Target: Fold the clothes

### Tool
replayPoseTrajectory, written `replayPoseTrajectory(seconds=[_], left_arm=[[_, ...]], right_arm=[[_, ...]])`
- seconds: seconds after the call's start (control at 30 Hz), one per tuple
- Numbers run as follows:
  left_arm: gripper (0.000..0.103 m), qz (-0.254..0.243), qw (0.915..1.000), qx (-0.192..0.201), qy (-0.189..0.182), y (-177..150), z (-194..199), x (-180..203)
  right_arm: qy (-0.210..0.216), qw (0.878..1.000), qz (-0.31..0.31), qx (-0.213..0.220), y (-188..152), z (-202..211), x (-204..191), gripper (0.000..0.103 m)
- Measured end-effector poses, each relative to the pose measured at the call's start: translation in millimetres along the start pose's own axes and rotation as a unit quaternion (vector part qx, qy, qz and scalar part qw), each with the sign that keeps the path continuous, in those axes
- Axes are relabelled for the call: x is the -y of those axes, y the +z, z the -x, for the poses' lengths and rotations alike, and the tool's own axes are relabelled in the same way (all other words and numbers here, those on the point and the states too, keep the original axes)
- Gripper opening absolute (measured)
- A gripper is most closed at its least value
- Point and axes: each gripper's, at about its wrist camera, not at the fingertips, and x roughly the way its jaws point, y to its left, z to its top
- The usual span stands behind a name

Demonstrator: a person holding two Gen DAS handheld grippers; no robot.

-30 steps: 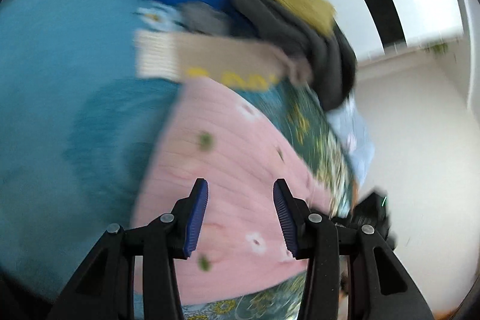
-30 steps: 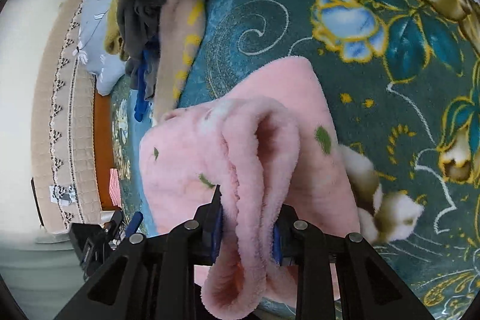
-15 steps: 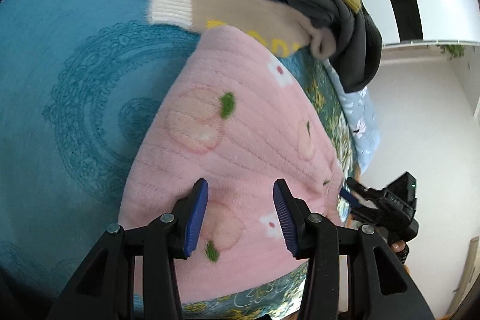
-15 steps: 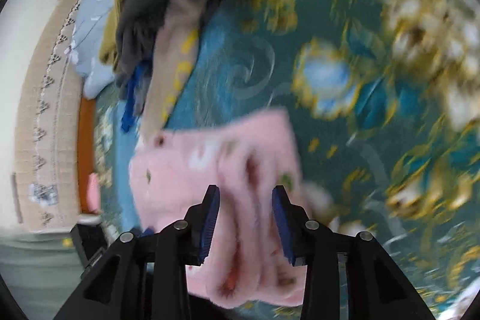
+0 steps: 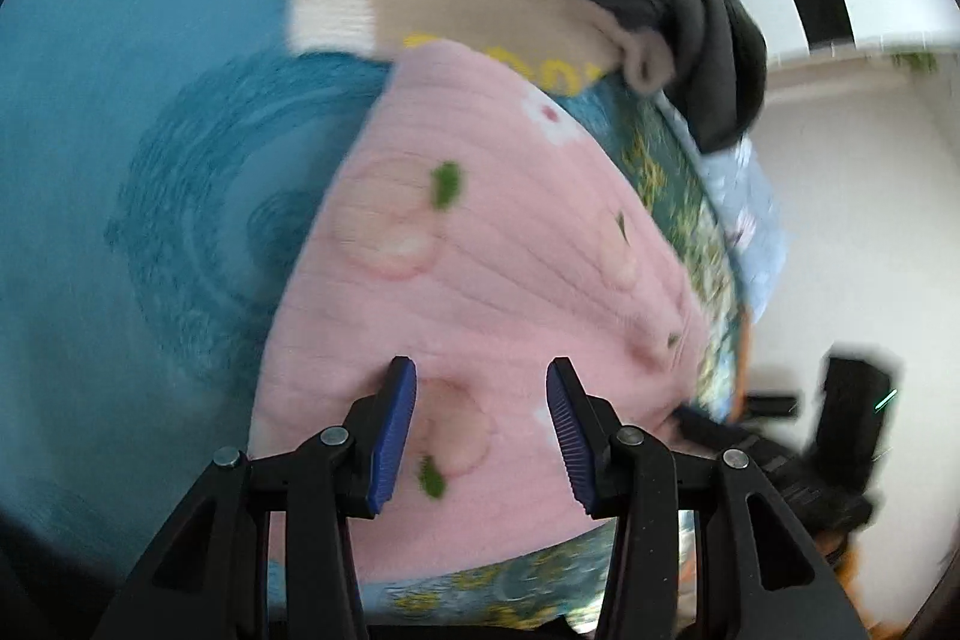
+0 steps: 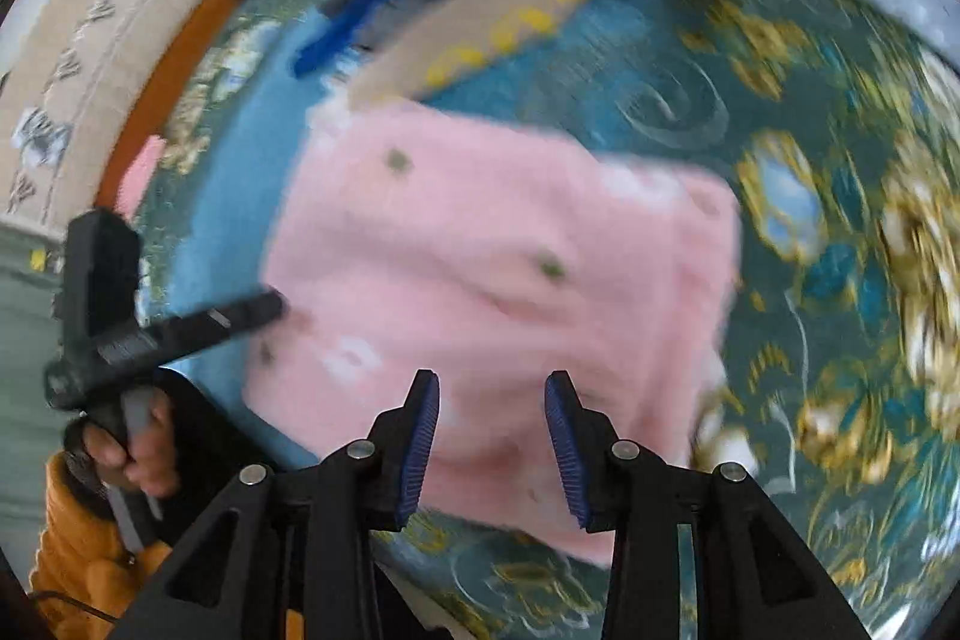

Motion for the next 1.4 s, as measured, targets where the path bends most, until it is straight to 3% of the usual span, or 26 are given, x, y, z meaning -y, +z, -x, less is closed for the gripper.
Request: replayPoseTrajectory(seconds=[0.1,0.4,0.77,0.97,1.07,1.13,1.2,1.23,1.4], left_arm=[[0.046,0.010,0.9999,-0.001,-0.007,-1.1,1.3,-4.0],[0.046,-0.002,0.9997,-0.016,0.017,-4.2,-2.9,0.0],[0.046,0.003,0.9993,-0.032,0.019,-6.5,-7.0,-4.3],[0.046,-0.004,0.9998,-0.009,0.017,-6.4,2.1,0.0],[0.046,-0.031,0.9992,0.013,0.022,-6.0,13.7,8.6],[0.046,-0.048,0.9980,0.036,0.019,-4.2,24.9,14.5],[0.046,-0.058,0.9963,0.058,0.024,-1.9,33.4,17.1],[0.046,-0.059,0.9955,0.065,0.035,-0.4,35.5,16.0],[0.046,-0.024,0.9955,0.066,0.062,7.0,37.3,-8.4]], right_arm=[[-0.004,1.000,-0.019,-0.013,-12.6,-5.0,15.4,0.039],[-0.031,0.999,-0.007,-0.008,-14.1,-4.5,16.6,0.039],[-0.014,0.999,-0.031,-0.006,-17.1,-24.1,35.7,0.039],[-0.010,0.997,-0.071,0.040,-10.4,-10.0,45.0,0.039],[-0.009,0.994,-0.092,0.065,-6.7,-1.7,49.7,0.039],[-0.008,0.991,-0.106,0.082,-4.3,3.8,52.7,0.044],[-0.007,0.988,-0.119,0.099,-1.8,9.3,55.8,0.060],[-0.010,0.987,-0.122,0.102,-2.8,9.6,57.6,0.060],[-0.035,0.991,-0.112,0.070,-9.9,-11.8,70.8,0.073]])
